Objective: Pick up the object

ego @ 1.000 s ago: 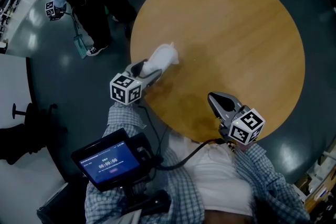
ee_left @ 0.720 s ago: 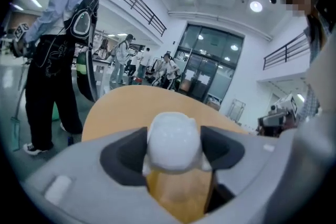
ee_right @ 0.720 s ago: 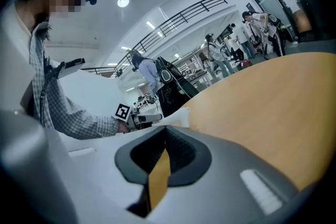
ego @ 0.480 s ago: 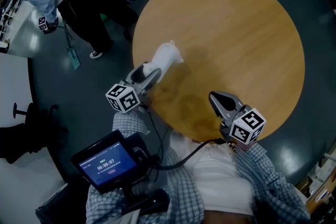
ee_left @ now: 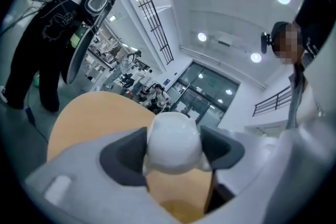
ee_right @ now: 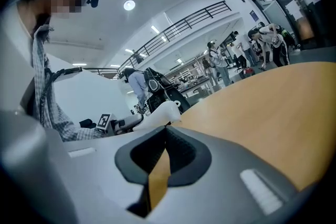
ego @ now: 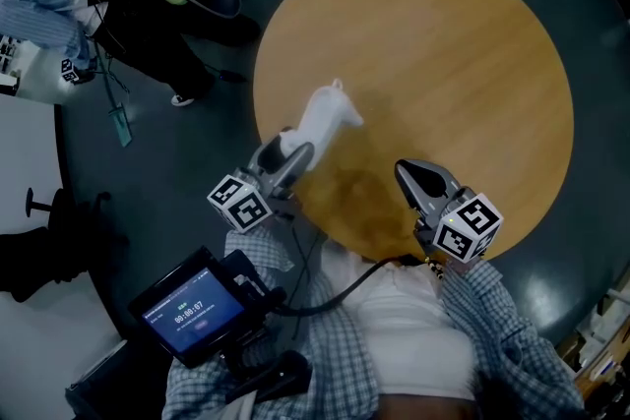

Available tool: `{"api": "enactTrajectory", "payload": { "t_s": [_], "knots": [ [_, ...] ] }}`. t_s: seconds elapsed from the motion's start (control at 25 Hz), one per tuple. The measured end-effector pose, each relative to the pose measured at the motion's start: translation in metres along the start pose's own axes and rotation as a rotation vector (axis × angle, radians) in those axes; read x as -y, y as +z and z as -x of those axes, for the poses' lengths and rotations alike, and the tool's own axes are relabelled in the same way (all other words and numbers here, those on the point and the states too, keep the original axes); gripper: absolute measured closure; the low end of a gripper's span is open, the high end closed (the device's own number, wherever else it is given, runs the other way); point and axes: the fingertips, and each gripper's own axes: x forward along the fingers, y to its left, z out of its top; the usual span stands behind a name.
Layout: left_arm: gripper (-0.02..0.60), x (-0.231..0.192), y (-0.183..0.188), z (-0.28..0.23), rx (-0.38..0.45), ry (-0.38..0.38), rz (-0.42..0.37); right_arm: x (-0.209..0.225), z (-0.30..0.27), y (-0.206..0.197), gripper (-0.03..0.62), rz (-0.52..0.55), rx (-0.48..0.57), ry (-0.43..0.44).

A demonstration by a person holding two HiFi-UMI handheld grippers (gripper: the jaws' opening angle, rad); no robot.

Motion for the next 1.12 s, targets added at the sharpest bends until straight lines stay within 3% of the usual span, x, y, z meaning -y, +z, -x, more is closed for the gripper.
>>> {"api": "enactTrajectory", "payload": {
  "t_s": [0.32,1.12],
  "knots": [
    [0.264,0.012,-0.013,-0.006,-0.033,-0.011,0.014,0.000,-0.001,0.002,0.591,0.017,-0.011,0.026],
    [0.264,0.001,-0.023,0.001,-0.026,-0.034,-0.012,-0.001,-0.001,-0.004,0.591,0.014,-0.022,0.025]
  ]
}}
